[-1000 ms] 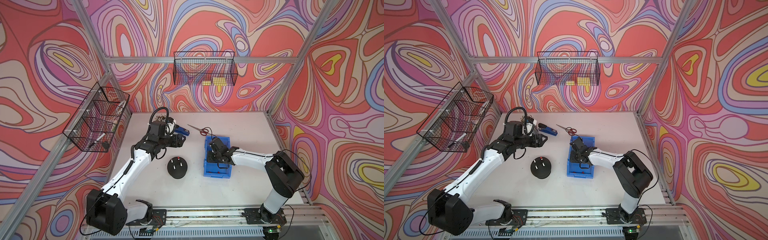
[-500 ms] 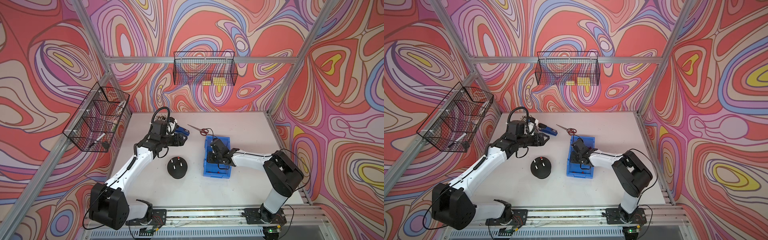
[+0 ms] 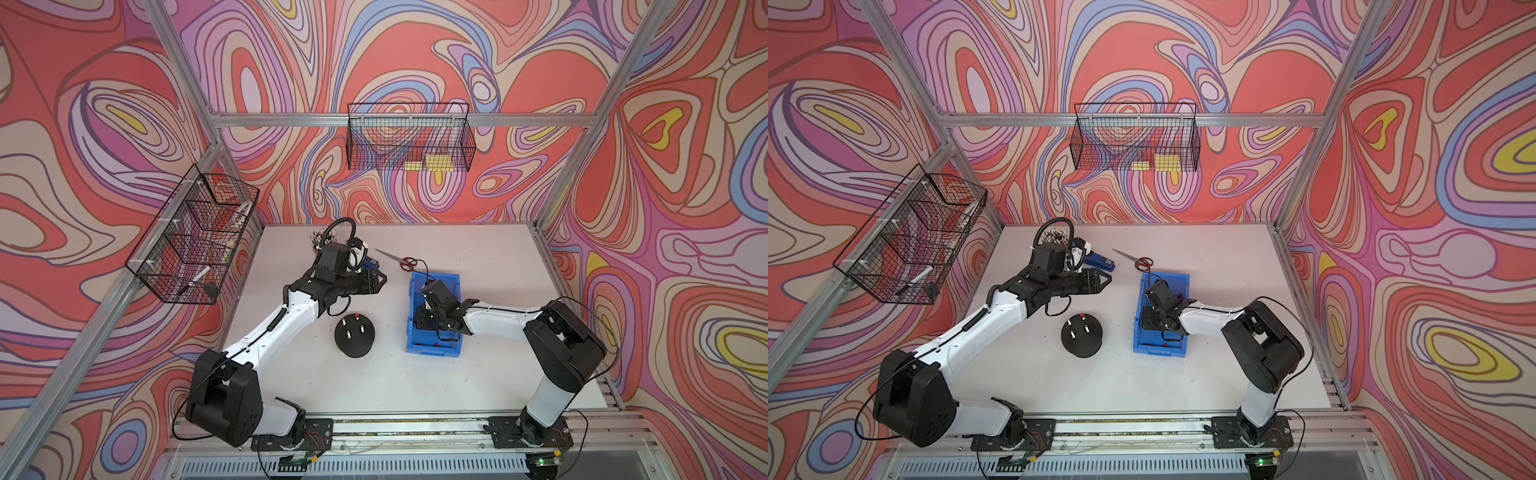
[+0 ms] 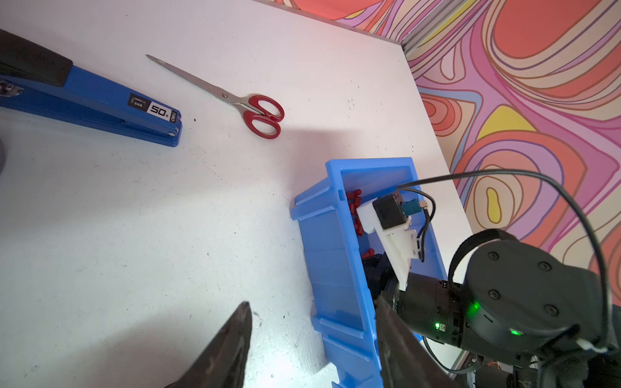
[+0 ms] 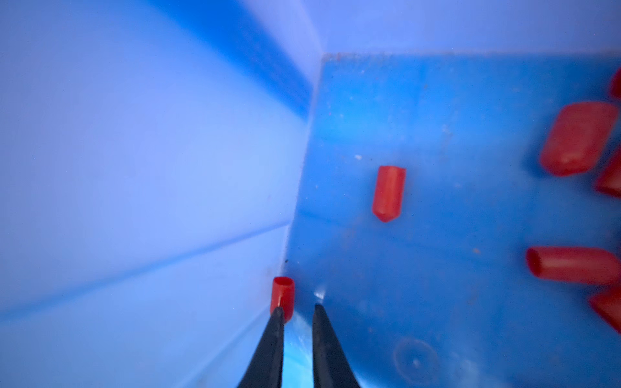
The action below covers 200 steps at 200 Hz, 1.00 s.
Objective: Cover the protruding screws with screw protection sleeves
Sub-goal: Pick up the screw protection sleeve from the storage box.
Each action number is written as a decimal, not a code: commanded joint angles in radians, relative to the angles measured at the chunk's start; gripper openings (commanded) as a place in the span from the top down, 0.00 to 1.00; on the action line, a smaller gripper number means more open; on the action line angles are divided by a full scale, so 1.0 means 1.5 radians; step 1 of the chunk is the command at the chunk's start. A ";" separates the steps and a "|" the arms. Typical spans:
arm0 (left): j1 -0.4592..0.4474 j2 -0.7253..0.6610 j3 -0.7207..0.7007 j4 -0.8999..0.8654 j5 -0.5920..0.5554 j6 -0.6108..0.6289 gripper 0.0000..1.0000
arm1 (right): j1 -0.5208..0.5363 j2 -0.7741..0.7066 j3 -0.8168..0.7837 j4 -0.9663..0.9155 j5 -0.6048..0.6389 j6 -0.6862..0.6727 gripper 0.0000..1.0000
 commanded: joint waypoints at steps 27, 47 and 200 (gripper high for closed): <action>0.000 0.018 0.000 0.037 0.012 -0.034 0.42 | -0.004 0.007 -0.021 0.040 -0.018 -0.011 0.80; -0.003 0.030 -0.004 0.048 0.027 -0.055 0.46 | -0.005 0.004 -0.023 0.042 -0.019 -0.015 0.80; -0.029 0.067 -0.025 0.083 0.038 -0.106 0.54 | -0.005 -0.001 -0.017 0.047 -0.020 -0.025 0.76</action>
